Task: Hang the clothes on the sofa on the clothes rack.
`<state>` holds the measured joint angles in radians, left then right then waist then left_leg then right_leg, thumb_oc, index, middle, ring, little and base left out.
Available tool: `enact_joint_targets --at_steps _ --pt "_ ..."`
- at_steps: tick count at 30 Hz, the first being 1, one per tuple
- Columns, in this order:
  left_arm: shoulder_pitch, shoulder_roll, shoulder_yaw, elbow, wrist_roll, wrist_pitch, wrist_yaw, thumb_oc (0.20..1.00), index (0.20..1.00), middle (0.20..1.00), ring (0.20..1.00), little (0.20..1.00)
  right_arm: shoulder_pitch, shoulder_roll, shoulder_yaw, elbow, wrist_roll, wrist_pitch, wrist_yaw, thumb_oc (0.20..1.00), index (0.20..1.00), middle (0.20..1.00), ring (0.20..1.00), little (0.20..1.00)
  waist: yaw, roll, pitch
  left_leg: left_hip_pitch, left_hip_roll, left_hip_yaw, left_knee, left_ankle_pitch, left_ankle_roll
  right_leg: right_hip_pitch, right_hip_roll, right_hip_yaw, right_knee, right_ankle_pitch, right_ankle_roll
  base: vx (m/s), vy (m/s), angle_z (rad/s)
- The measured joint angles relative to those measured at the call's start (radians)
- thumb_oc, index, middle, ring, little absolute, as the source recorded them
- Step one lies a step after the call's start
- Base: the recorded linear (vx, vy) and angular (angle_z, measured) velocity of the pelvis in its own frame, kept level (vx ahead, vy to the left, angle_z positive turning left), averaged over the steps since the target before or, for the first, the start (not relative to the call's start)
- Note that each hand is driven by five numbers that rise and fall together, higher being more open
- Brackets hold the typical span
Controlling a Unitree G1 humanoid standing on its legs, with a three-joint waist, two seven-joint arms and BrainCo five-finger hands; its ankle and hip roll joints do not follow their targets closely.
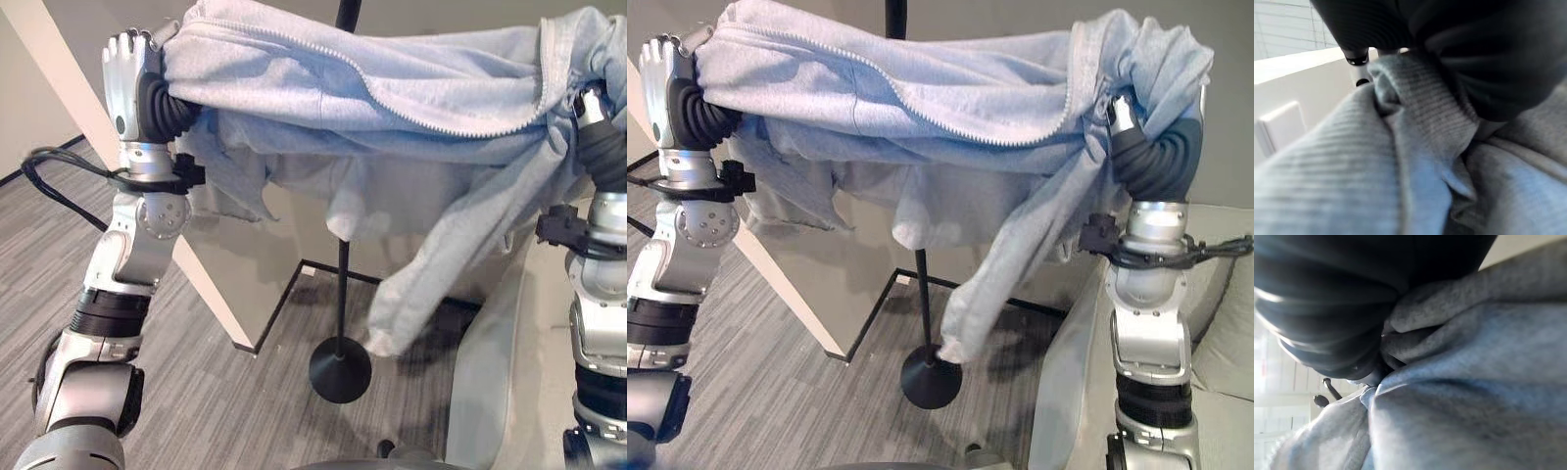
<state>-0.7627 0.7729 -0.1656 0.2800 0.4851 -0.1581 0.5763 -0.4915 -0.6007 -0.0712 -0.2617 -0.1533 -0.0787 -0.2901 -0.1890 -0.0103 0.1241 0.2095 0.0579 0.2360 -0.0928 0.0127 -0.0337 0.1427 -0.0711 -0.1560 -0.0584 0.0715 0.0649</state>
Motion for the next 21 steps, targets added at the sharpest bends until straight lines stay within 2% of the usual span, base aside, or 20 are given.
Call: enact_joint_targets --at_steps 1,2,3,4,10,14,21 --pt "-0.144 0.036 -0.18 0.223 -0.02 0.0 -0.002 0.2 0.2 0.2 0.2 0.2 -0.143 -0.161 0.136 0.195 0.001 -0.001 -0.012 0.2 0.2 0.2 0.2 0.2 0.001 -0.001 -0.003 0.005 -0.004 -0.003 0.005 0.0 0.0 0.009 -0.003 -0.002 -0.001 0.001 0.001 0.0 -0.01 0.08" --pt "-0.215 0.056 -0.278 0.319 -0.034 0.004 -0.02 0.2 0.2 0.2 0.2 0.2 -0.239 -0.231 0.209 0.312 0.001 0.005 -0.011 0.2 0.2 0.2 0.2 0.2 0.001 -0.002 -0.004 0.0 -0.005 -0.006 0.005 -0.001 -0.003 0.004 -0.004 -0.006 0.001 0.001 0.001 0.0 -0.011 0.07" --pt "-0.22 0.043 -0.273 0.307 -0.063 -0.001 -0.025 0.2 0.2 0.2 0.2 0.2 -0.29 -0.229 0.196 0.357 0.02 0.011 -0.032 0.2 0.2 0.2 0.2 0.2 0.004 -0.009 -0.004 -0.009 -0.003 -0.006 0.005 0.003 0.0 -0.009 -0.001 -0.007 0.001 0.003 -0.001 0.01 -0.041 0.03" --pt "-0.228 -0.009 -0.31 0.33 -0.116 -0.001 -0.033 0.2 0.2 0.2 0.2 0.2 -0.366 -0.214 0.254 0.476 0.043 0.006 -0.056 0.2 0.2 0.2 0.2 0.2 0.003 -0.014 -0.004 -0.013 -0.003 -0.005 0.005 0.006 0.004 -0.015 0.0 -0.005 0.004 0.004 -0.003 0.01 -0.034 -0.01" --pt "-0.206 -0.115 -0.328 0.377 -0.225 -0.001 -0.118 0.2 0.2 0.2 0.2 0.2 -0.301 -0.146 0.303 0.646 0.174 0.026 -0.041 0.2 0.2 0.2 0.2 0.2 0.002 -0.019 -0.002 -0.016 -0.005 -0.008 0.005 0.006 0.004 -0.01 -0.003 -0.008 -0.008 0.004 -0.003 0.03 -0.038 0.02" --pt "-0.171 -0.145 -0.317 0.387 -0.248 0.0 -0.151 0.2 0.2 0.2 0.2 0.2 -0.228 -0.101 0.298 0.65 0.177 0.029 -0.02 0.2 0.2 0.2 0.2 0.2 0.001 -0.015 -0.001 -0.015 -0.004 -0.01 0.004 0.006 0.004 -0.006 -0.001 -0.011 -0.014 0.004 -0.004 0.01 -0.026 0.01" --pt "0.078 -0.222 -0.25 0.307 -0.251 -0.001 -0.203 0.2 0.2 0.2 0.2 0.2 -0.014 -0.002 0.257 0.6 0.176 0.024 0.058 0.2 0.2 0.2 0.2 0.2 0.005 -0.007 -0.002 -0.035 -0.004 -0.015 -0.002 0.006 0.004 -0.017 0.0 -0.014 -0.03 0.009 -0.009 0.02 -0.044 0.01"
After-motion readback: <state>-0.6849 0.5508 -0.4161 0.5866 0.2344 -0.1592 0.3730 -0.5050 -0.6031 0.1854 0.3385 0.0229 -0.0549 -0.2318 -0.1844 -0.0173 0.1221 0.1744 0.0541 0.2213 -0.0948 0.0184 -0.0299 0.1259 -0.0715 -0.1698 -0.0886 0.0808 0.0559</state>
